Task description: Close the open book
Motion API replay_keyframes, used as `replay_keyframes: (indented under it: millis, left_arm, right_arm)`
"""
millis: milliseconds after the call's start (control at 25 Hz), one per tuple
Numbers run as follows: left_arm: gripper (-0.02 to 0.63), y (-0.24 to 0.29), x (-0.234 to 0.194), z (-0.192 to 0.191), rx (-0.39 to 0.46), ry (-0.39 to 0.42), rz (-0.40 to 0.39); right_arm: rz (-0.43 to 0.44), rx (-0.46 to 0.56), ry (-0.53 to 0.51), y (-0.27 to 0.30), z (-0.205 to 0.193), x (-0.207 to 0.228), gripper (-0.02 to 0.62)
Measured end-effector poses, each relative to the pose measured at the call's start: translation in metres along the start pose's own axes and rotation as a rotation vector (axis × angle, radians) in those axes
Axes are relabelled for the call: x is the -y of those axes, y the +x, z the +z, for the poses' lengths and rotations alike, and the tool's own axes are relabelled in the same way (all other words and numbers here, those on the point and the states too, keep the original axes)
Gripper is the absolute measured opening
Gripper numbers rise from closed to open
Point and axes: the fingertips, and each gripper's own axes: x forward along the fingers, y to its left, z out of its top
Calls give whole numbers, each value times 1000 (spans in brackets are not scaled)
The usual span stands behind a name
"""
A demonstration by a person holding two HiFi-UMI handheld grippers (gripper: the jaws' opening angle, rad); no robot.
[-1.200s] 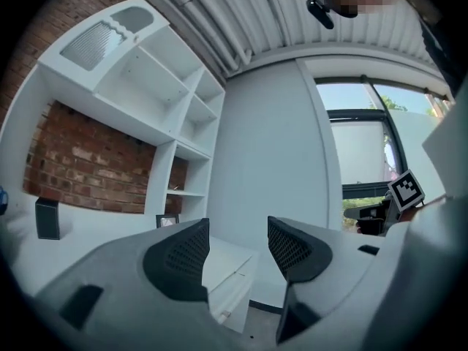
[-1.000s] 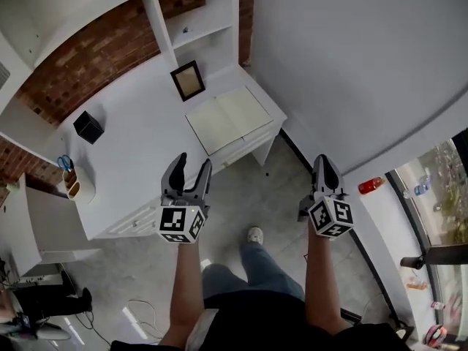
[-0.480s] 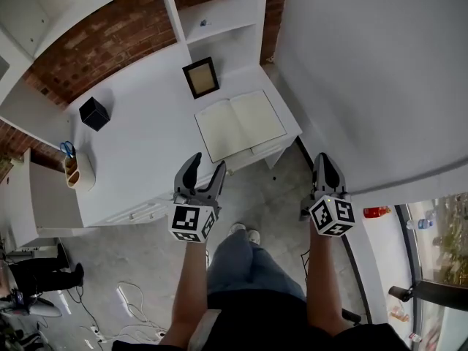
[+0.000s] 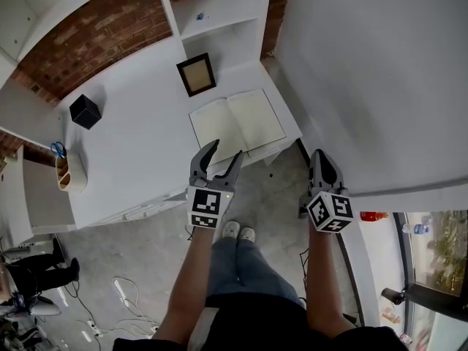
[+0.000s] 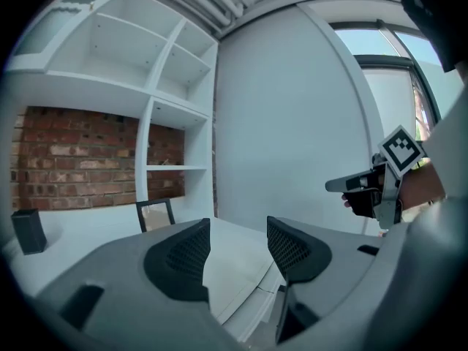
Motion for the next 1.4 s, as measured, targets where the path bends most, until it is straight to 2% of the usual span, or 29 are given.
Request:
replay_keyframes:
  millis: [160, 280, 360, 560, 680, 960, 1400]
  left_arm:
    - [221, 38, 17, -17, -101, 84, -38]
    - [221, 62, 28, -36, -216, 165, -56]
    - [221, 76, 34, -50, -298, 250, -57]
    - [221, 104, 48, -83, -480, 525, -81]
    - [221, 113, 51, -104, -561, 620, -94]
    - [221, 128, 58, -131, -650, 690, -117]
    - [221, 146, 60, -137, -692, 776, -128]
  right_arm:
    - [13, -30, -12, 13, -7, 8, -2]
    - [23, -57, -21, 19, -14, 13, -2]
    - [26, -71, -19, 23, -19, 18, -2]
    - [24, -95, -2, 29, -30, 30, -2]
    - [27, -107, 3, 32, -37, 33, -2]
    - [20, -129, 22, 32, -50, 44, -2]
    - [11, -151, 23, 32, -56, 53, -2]
